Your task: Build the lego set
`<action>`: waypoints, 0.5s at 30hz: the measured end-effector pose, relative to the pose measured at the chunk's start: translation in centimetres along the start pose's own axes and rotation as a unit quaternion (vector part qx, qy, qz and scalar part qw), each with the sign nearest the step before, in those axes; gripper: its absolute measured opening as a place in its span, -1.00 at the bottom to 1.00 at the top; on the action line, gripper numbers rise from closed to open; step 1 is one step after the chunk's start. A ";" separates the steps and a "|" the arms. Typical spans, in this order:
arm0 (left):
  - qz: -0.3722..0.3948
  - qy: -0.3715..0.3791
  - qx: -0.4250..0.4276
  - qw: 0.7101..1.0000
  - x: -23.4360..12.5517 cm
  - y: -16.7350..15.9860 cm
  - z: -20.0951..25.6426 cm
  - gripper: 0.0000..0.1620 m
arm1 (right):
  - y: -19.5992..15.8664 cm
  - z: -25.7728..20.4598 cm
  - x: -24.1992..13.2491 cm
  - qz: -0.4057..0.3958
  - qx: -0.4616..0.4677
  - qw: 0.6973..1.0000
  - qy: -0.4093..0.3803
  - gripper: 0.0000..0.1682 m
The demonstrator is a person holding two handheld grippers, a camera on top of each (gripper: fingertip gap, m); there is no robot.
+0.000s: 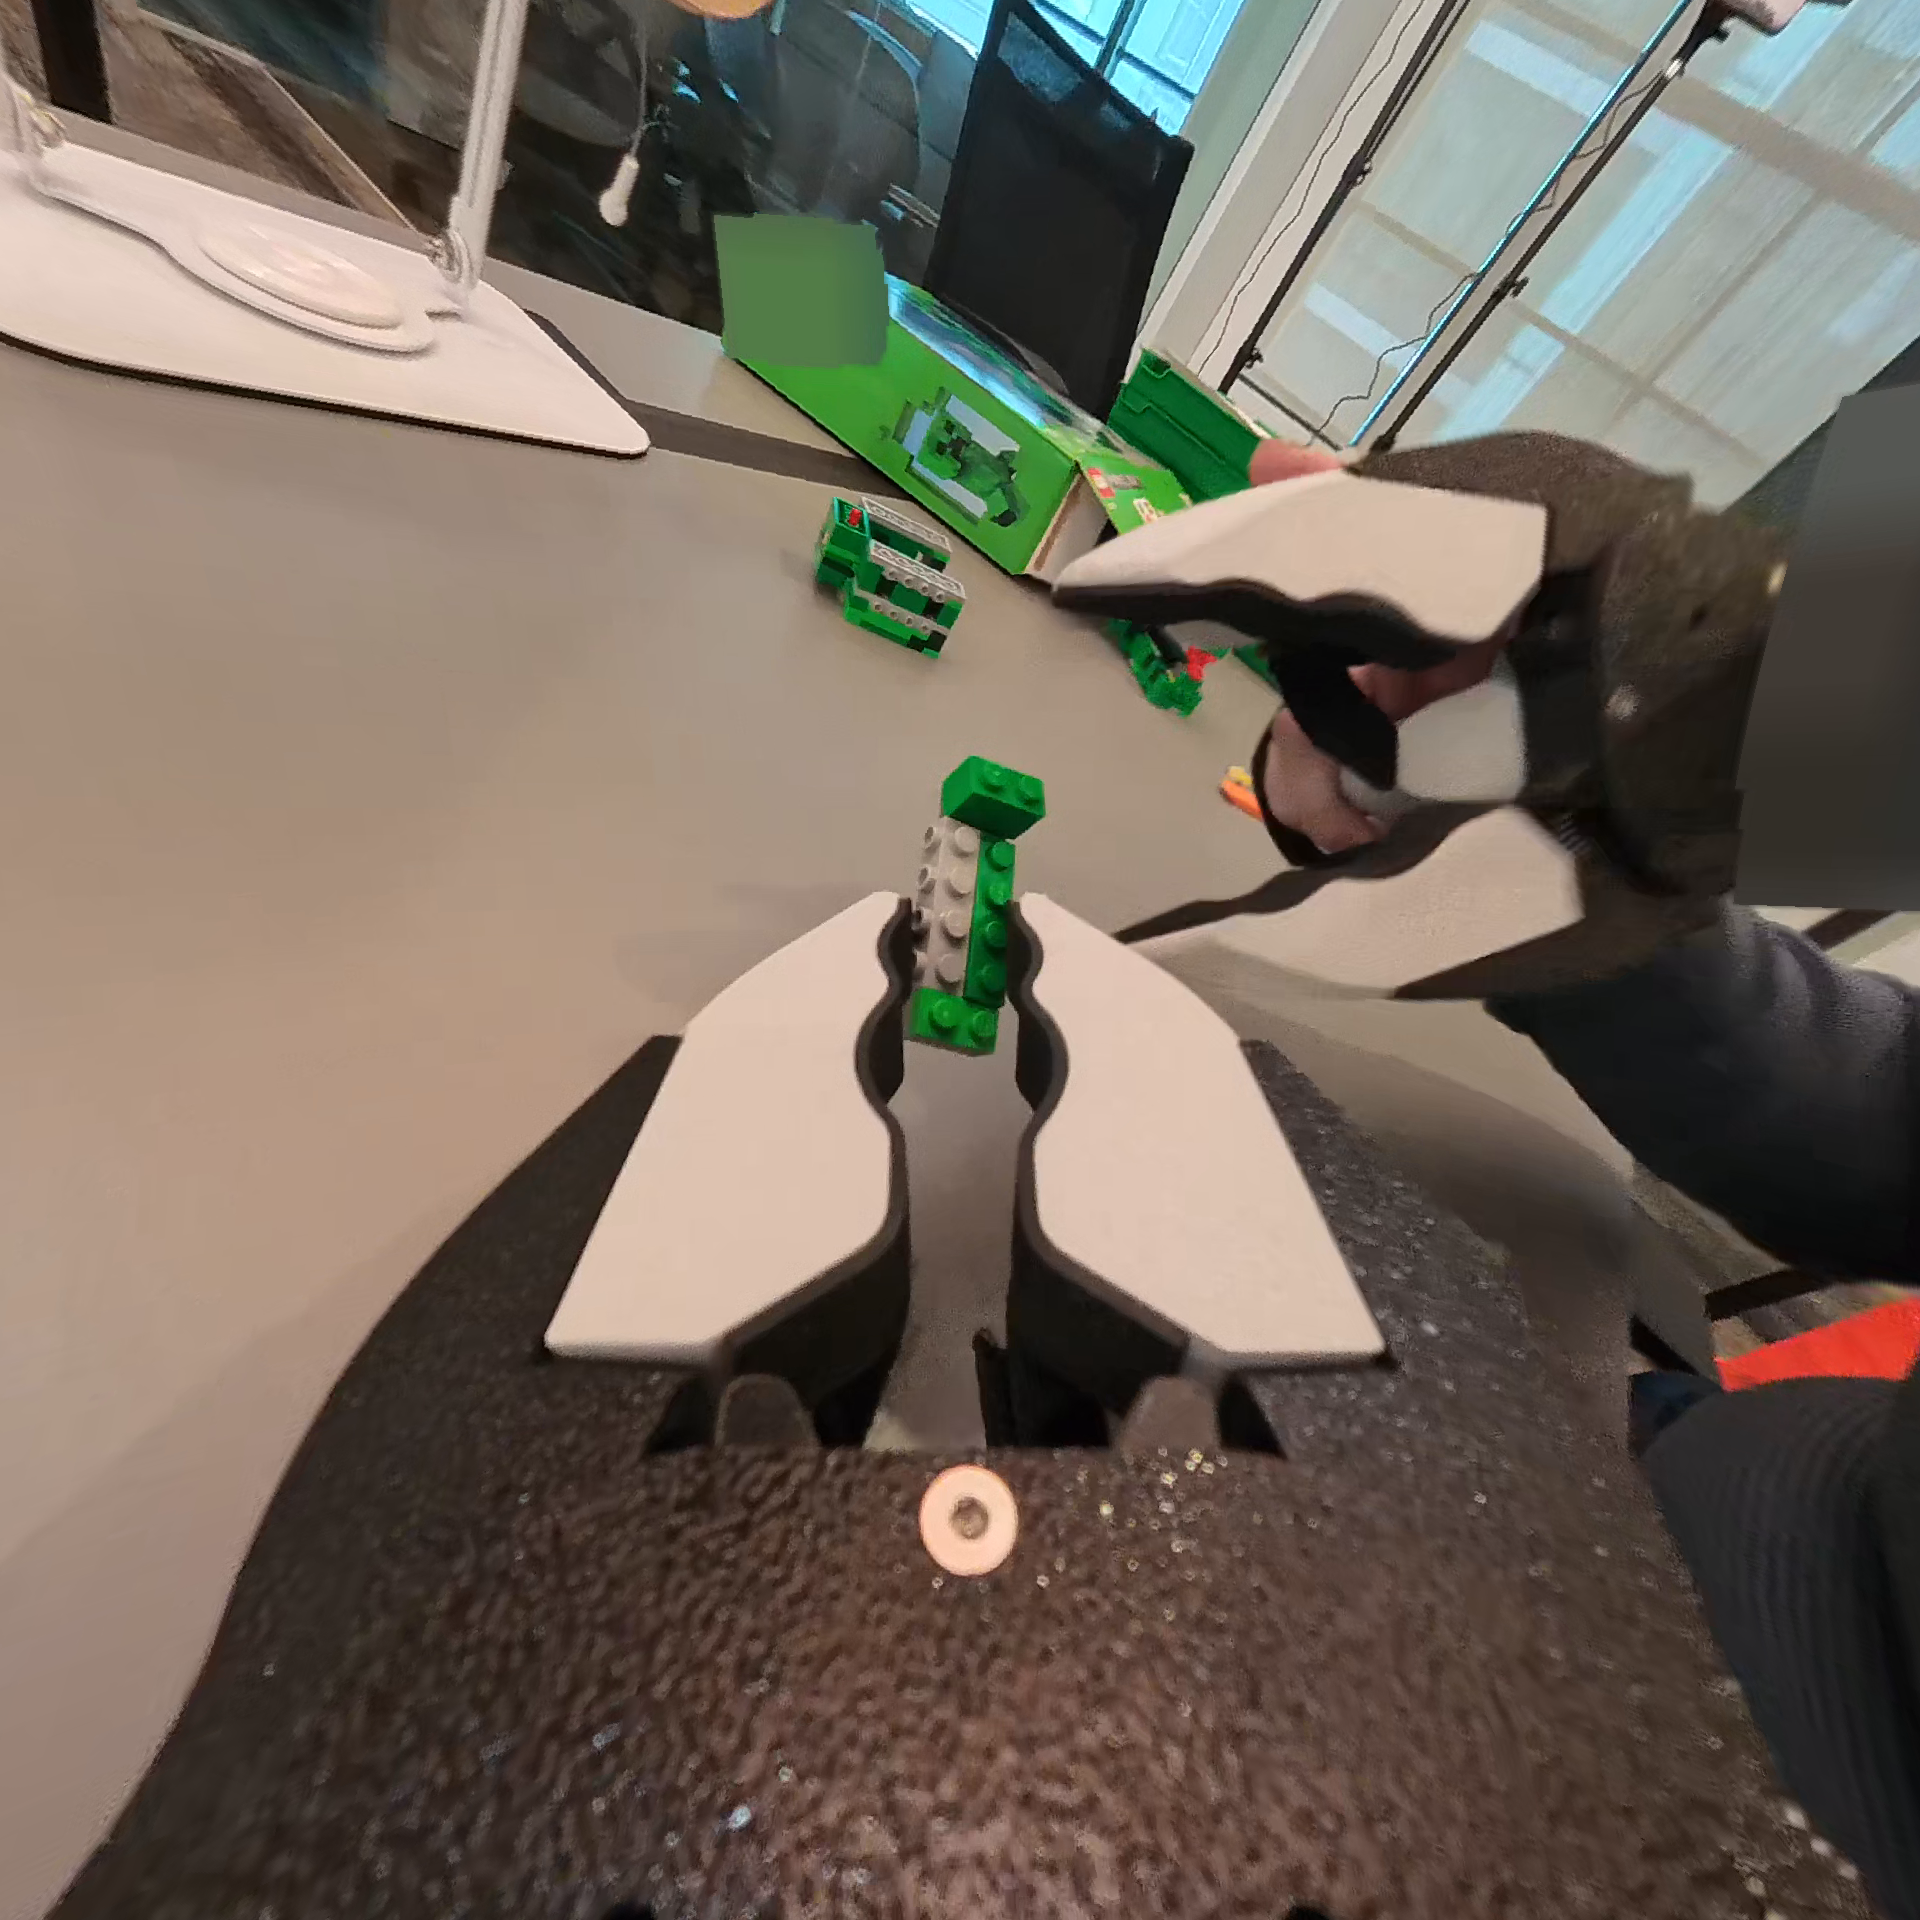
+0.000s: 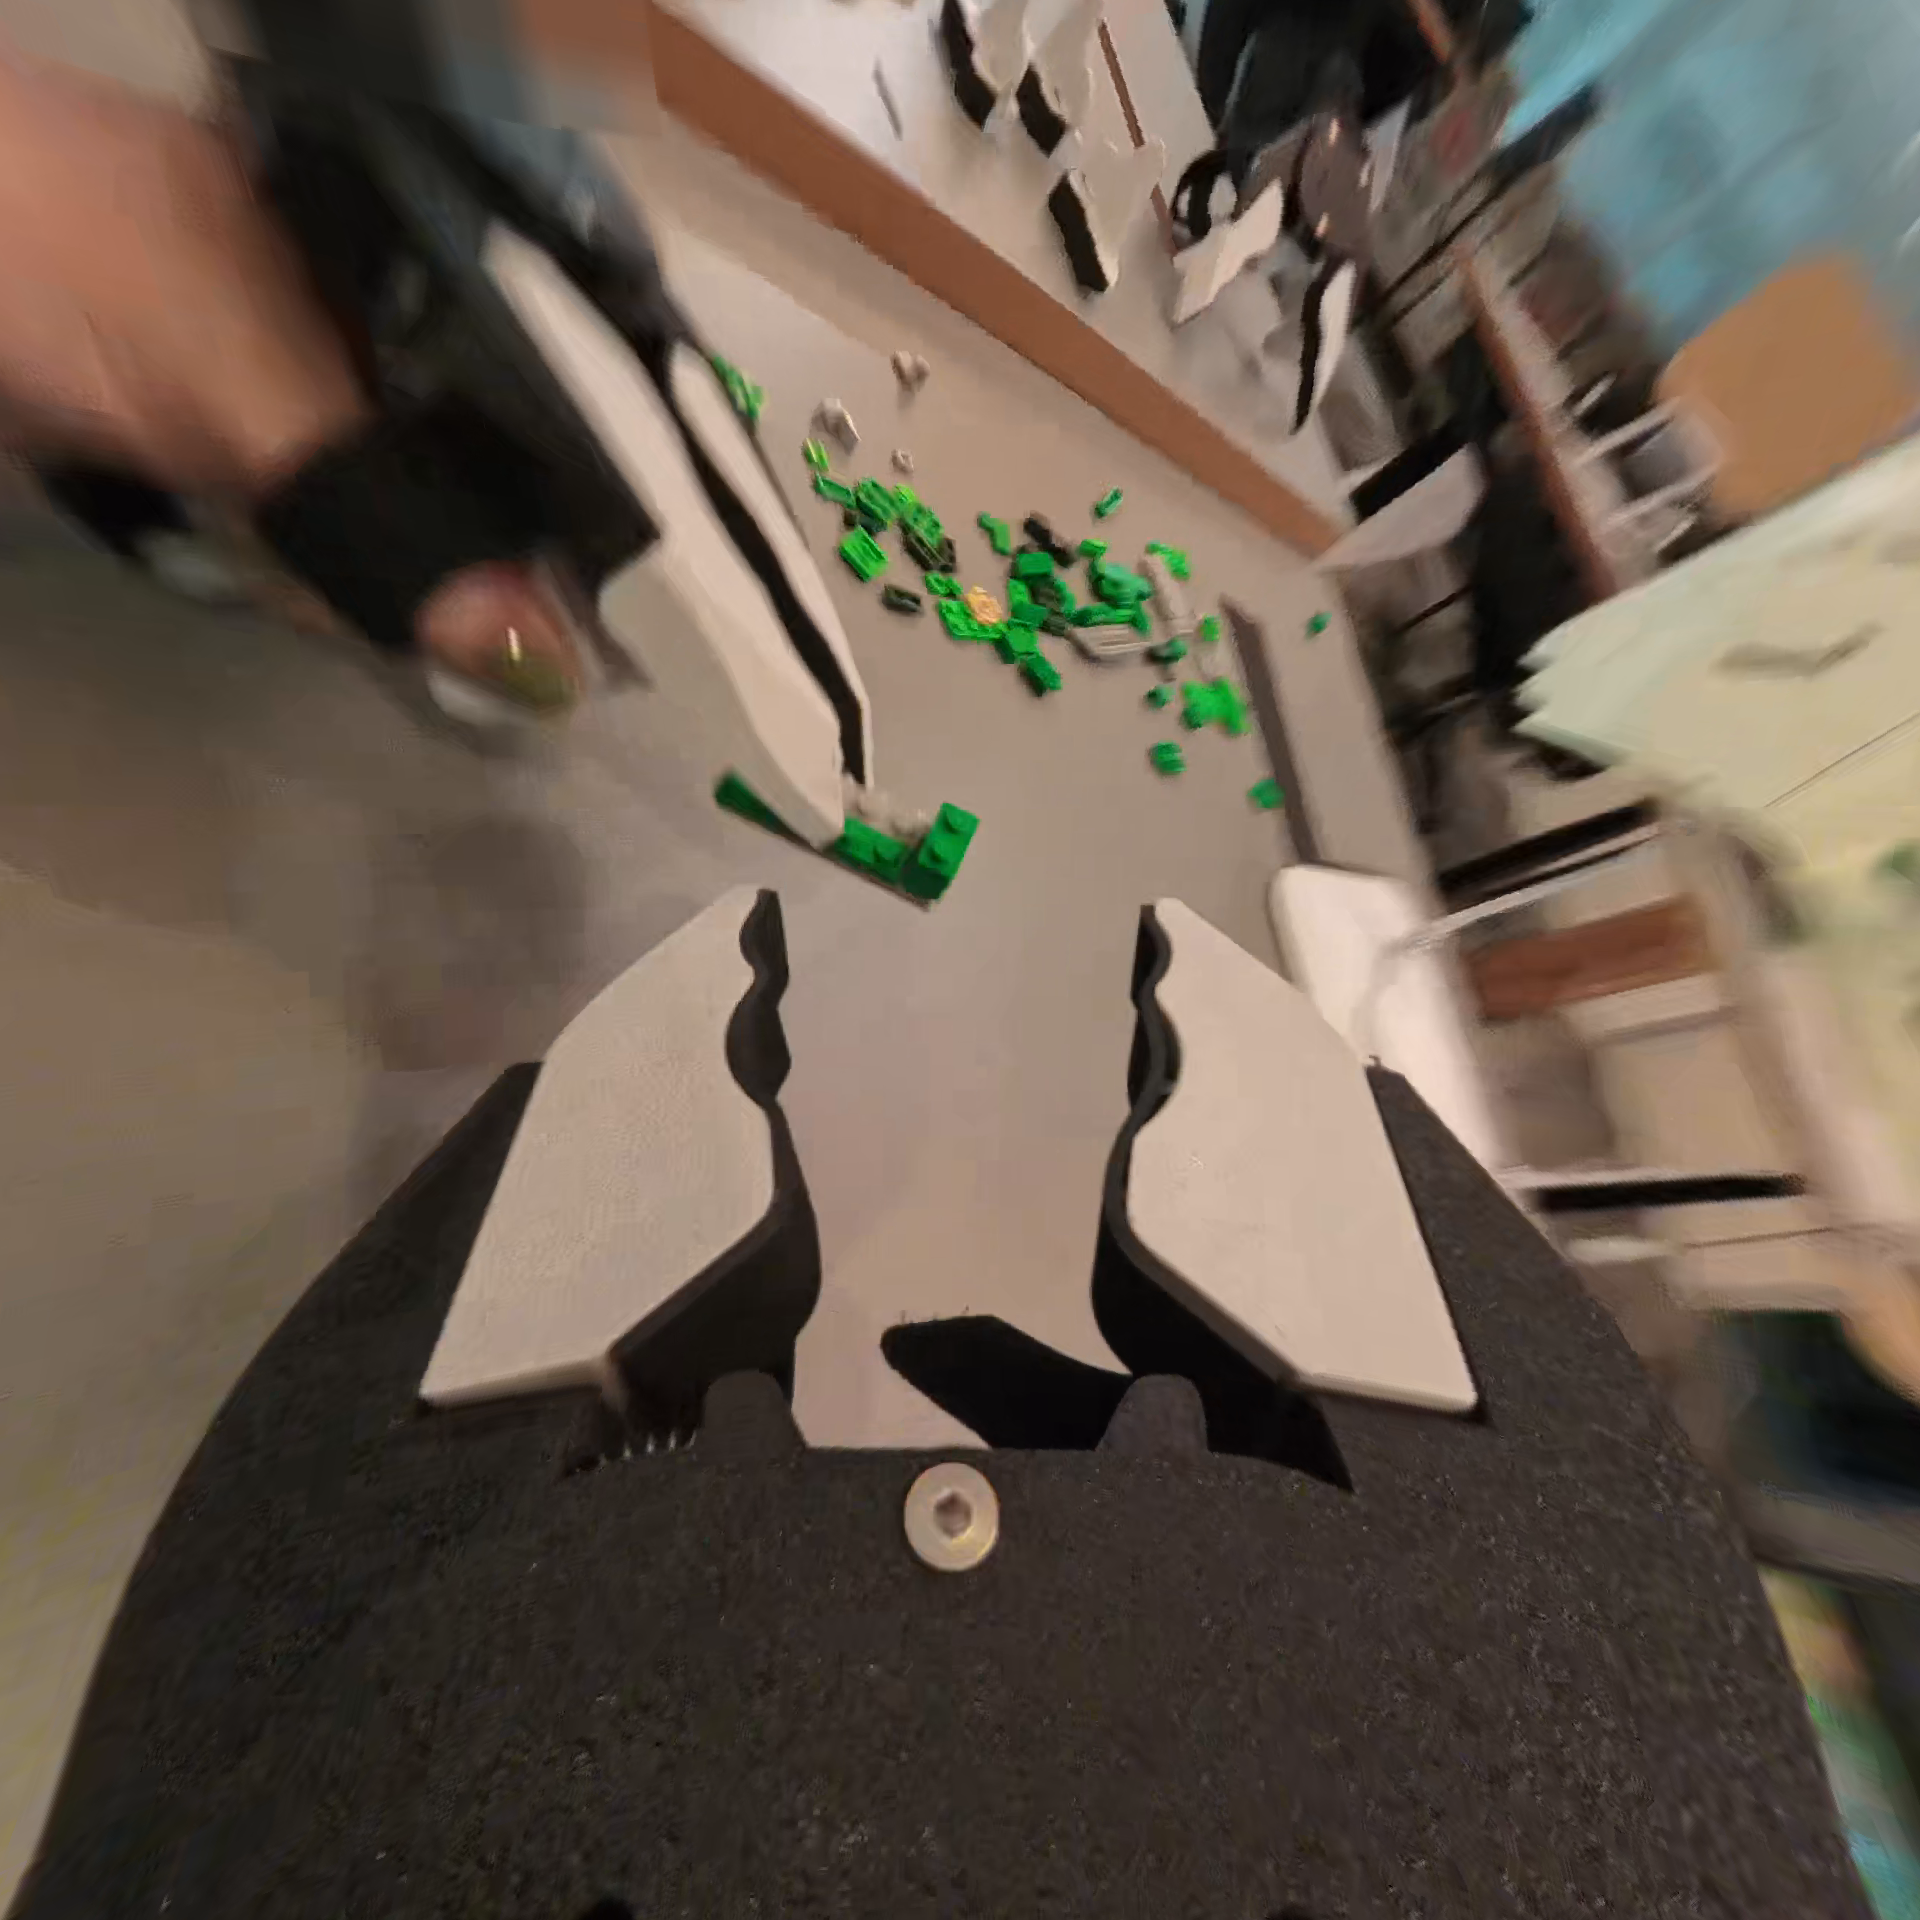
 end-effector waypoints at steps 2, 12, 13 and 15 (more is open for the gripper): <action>-0.003 -0.011 -0.010 1.000 0.0 0.2 0.2 -0.80 | -0.6 -0.2 0.3 -0.048 -0.146 0.987 -0.052 -0.28; -0.032 -0.040 -0.013 0.999 0.0 0.1 1.2 -0.80 | -0.8 -1.1 1.7 -0.075 -0.366 0.920 -0.118 -0.57; -0.033 -0.040 -0.014 0.999 0.0 0.1 1.2 -0.80 | -0.9 -1.1 1.8 -0.081 -0.375 0.916 -0.122 -0.60; -0.037 -0.038 -0.014 0.999 0.1 0.0 1.2 -0.80 | -0.8 -0.9 1.8 -0.085 -0.390 0.906 -0.140 -0.76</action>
Point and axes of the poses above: each gripper's, where its closed fingertips meet, x out along the fingers, y out of its top, z = x × y across the jaws, the point moved 4 cm from there along -x, back along the fingers, and after that the axes turned 11 degrees about y, right-handed, at the moved point
